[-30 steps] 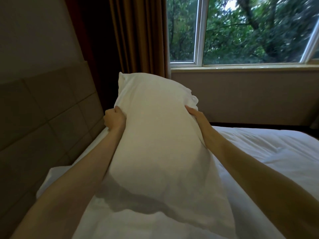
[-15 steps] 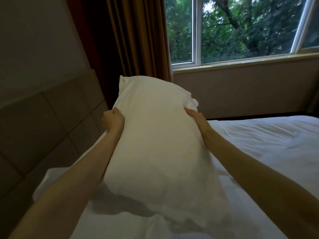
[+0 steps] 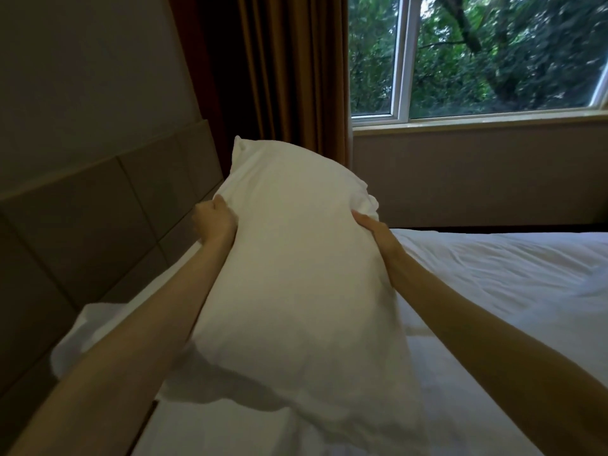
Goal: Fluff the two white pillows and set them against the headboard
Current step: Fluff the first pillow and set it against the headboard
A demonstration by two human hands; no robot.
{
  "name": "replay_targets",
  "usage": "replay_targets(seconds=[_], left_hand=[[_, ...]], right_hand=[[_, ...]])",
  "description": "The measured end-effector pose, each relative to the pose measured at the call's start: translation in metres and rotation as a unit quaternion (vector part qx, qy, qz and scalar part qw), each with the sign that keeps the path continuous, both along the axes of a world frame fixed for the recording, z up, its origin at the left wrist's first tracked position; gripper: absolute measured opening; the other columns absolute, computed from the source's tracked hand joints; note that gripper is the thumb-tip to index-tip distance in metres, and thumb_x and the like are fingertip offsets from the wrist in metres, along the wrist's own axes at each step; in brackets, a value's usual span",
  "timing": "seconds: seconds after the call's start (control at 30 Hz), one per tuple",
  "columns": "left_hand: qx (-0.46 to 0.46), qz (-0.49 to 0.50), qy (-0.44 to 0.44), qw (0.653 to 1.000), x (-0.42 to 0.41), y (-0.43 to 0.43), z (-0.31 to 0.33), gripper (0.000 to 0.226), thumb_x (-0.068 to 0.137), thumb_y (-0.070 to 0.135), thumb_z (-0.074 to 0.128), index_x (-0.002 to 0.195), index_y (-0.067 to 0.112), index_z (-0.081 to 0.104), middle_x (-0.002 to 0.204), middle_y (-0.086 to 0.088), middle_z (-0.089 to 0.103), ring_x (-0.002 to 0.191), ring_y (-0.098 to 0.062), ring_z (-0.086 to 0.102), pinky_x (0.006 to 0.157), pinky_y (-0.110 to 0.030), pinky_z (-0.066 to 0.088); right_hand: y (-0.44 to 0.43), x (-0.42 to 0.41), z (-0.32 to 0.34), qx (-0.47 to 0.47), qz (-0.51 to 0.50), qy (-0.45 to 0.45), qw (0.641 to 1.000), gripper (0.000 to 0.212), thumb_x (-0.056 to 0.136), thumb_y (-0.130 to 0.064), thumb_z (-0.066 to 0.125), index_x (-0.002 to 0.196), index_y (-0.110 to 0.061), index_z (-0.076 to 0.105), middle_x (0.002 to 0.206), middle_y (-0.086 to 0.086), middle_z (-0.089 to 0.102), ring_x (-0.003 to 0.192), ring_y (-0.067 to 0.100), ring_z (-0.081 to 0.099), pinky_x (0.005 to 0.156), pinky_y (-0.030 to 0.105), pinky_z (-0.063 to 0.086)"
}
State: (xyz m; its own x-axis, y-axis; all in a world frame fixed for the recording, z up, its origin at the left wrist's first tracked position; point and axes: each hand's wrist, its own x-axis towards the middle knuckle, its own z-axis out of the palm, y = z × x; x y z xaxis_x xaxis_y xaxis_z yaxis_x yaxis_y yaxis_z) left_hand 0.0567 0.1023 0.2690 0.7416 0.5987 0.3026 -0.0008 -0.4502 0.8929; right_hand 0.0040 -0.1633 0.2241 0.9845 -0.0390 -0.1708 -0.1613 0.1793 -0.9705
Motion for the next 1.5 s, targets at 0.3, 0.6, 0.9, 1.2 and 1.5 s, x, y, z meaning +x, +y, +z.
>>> replay_targets(seconds=[0.3, 0.6, 0.9, 1.2, 1.5], left_hand=[[0.008, 0.051, -0.002, 0.999, 0.013, 0.020, 0.025, 0.043, 0.094, 0.028, 0.042, 0.100, -0.007, 0.066, 0.108, -0.026, 0.068, 0.100, -0.038, 0.063, 0.079, -0.036, 0.046], [0.019, 0.084, -0.025, 0.996, 0.050, 0.047, 0.052, 0.044, 0.095, 0.034, 0.044, 0.102, -0.002, 0.068, 0.108, -0.020, 0.069, 0.101, -0.035, 0.064, 0.084, -0.038, 0.048], [0.024, 0.054, -0.066, 0.996, 0.146, 0.107, 0.055, 0.039, 0.095, 0.034, 0.045, 0.086, 0.004, 0.069, 0.093, -0.014, 0.070, 0.088, -0.028, 0.064, 0.076, -0.033, 0.045], [0.038, -0.010, -0.076, 0.996, 0.287, 0.153, 0.024, 0.043, 0.096, 0.033, 0.045, 0.056, 0.019, 0.050, 0.056, 0.005, 0.047, 0.053, -0.009, 0.044, 0.054, -0.024, 0.035], [0.090, -0.045, -0.074, 0.992, 0.411, 0.159, -0.036, 0.047, 0.096, 0.033, 0.041, 0.050, 0.025, 0.037, 0.051, 0.009, 0.038, 0.049, -0.010, 0.036, 0.058, -0.029, 0.031]], right_hand=[[0.012, 0.035, -0.001, 0.049, 0.058, 0.012, 0.997, 0.049, 0.084, -0.045, 0.062, 0.127, -0.023, 0.055, 0.105, 0.000, 0.069, 0.094, 0.017, 0.065, 0.071, 0.032, 0.048], [0.042, 0.083, 0.001, 0.124, 0.114, 0.014, 0.986, 0.068, 0.043, -0.053, 0.085, 0.103, -0.027, 0.064, 0.079, -0.003, 0.079, 0.069, 0.013, 0.075, 0.048, 0.026, 0.057], [0.115, 0.168, -0.013, 0.111, 0.090, 0.032, 0.989, 0.099, 0.026, -0.059, 0.087, 0.116, -0.025, 0.064, 0.101, 0.002, 0.077, 0.102, 0.024, 0.067, 0.079, 0.039, 0.054], [0.180, 0.289, -0.061, 0.145, 0.037, 0.063, 0.987, 0.031, 0.075, -0.047, 0.071, 0.096, -0.025, 0.066, 0.073, -0.005, 0.078, 0.061, 0.011, 0.074, 0.044, 0.024, 0.055], [0.207, 0.430, -0.141, 0.138, 0.007, 0.089, 0.986, 0.026, 0.093, -0.021, 0.057, 0.075, -0.018, 0.075, 0.063, -0.003, 0.075, 0.063, 0.014, 0.072, 0.050, 0.021, 0.055]])
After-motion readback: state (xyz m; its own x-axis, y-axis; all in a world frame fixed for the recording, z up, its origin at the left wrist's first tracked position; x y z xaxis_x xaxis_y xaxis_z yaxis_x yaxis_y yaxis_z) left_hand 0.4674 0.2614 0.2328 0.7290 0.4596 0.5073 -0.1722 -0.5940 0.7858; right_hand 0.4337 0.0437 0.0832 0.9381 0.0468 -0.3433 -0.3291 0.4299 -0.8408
